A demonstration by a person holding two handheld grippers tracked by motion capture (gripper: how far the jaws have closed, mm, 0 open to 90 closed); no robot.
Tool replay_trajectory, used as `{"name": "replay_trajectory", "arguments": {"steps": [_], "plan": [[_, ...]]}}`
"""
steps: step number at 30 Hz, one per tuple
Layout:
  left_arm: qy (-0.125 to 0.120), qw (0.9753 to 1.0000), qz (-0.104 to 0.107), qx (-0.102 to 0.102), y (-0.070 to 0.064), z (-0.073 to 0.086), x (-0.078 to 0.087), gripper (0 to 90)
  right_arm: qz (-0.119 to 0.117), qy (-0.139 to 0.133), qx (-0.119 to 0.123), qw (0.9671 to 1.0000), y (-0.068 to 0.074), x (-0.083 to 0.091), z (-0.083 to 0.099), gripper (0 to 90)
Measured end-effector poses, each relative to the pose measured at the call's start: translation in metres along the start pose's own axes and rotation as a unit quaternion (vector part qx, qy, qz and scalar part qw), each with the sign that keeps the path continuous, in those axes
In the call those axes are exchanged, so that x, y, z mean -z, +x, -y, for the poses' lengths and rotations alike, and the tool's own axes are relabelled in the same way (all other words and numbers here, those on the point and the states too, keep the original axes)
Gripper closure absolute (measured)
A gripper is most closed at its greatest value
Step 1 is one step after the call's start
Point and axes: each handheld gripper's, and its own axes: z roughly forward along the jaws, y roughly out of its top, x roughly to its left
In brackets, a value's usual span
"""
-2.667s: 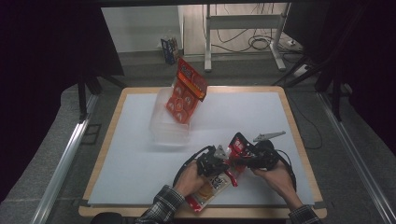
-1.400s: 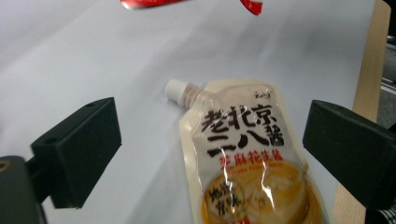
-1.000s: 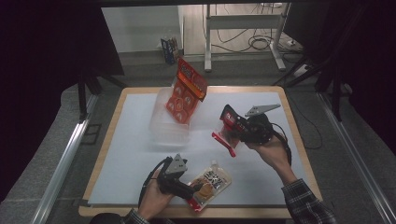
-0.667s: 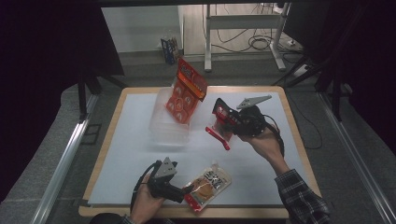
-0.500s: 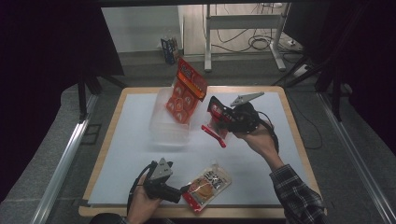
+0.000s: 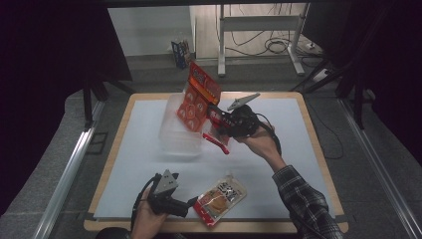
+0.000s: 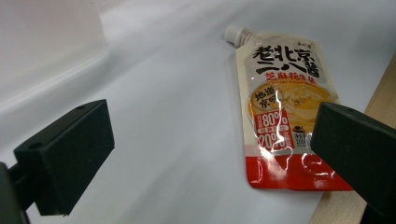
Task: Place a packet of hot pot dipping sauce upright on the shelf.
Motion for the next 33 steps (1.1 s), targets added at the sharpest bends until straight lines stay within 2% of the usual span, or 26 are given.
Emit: {"name": "replay_trajectory", "arguments": {"steps": [10,15,22,33], "plan": [[-0.004,1.0000,-0.005,0.007,0.001,0.003,0.005,0.0,0.000,0.035,0.035,0.9988,0.002,-0.032,-0.016,68.3],[0.000,1.0000,-0.004,0.007,0.001,0.003,0.005,0.0,0.003,0.052,0.044,0.9977,0.004,-0.047,-0.026,68.6],[0.000,1.0000,0.001,0.006,-0.001,0.003,0.004,0.0,0.010,0.058,0.067,0.9960,0.010,-0.061,-0.038,69.0],[0.000,1.0000,0.004,0.005,-0.001,0.003,0.004,0.0,0.019,0.060,0.088,0.9941,0.022,-0.084,-0.052,69.2]]}}
